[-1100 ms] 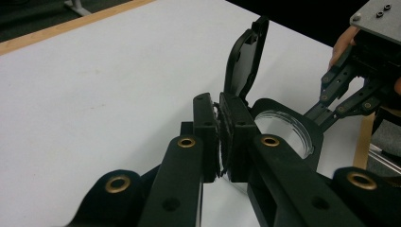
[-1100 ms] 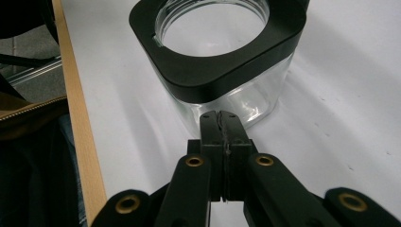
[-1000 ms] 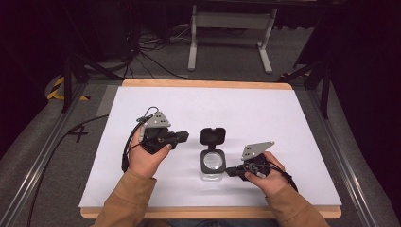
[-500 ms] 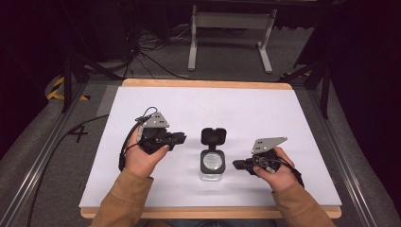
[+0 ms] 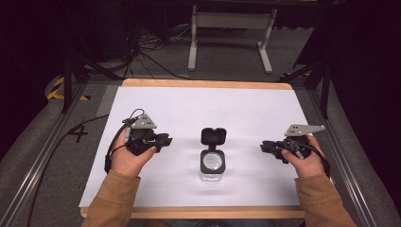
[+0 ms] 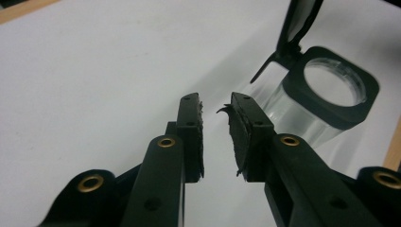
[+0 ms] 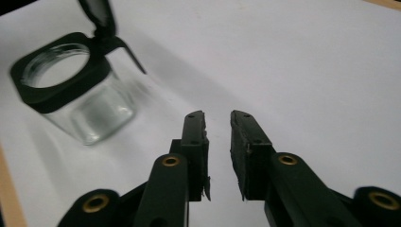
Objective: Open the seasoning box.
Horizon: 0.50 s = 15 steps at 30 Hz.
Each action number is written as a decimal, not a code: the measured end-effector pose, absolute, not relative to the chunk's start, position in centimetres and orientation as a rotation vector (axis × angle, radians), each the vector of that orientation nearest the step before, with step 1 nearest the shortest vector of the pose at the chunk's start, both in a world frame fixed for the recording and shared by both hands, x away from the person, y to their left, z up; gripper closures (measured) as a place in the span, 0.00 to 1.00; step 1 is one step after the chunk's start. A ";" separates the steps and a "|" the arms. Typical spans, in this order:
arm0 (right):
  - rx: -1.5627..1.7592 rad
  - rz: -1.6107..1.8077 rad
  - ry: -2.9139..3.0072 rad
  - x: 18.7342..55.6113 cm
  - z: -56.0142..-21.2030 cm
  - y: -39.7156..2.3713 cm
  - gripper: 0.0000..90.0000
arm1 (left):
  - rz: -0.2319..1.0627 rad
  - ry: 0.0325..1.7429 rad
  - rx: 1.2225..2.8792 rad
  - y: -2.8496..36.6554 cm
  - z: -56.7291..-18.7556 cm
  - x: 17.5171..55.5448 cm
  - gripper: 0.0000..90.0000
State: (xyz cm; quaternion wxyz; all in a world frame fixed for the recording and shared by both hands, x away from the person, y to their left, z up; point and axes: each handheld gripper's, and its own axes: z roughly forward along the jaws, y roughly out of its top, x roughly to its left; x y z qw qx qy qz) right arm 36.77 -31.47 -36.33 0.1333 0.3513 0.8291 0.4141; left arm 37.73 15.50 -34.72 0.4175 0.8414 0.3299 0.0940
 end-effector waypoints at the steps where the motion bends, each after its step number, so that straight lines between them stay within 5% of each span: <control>1: 1.032 1.190 2.390 36.8 -36.3 -31.8 0.82 | 0.236 0.837 2.117 15.6 -34.9 37.9 0.81; 15: 1.187 0.958 2.291 39.0 -38.8 -36.2 0.57 | 0.200 1.024 2.173 18.9 -38.9 40.4 0.72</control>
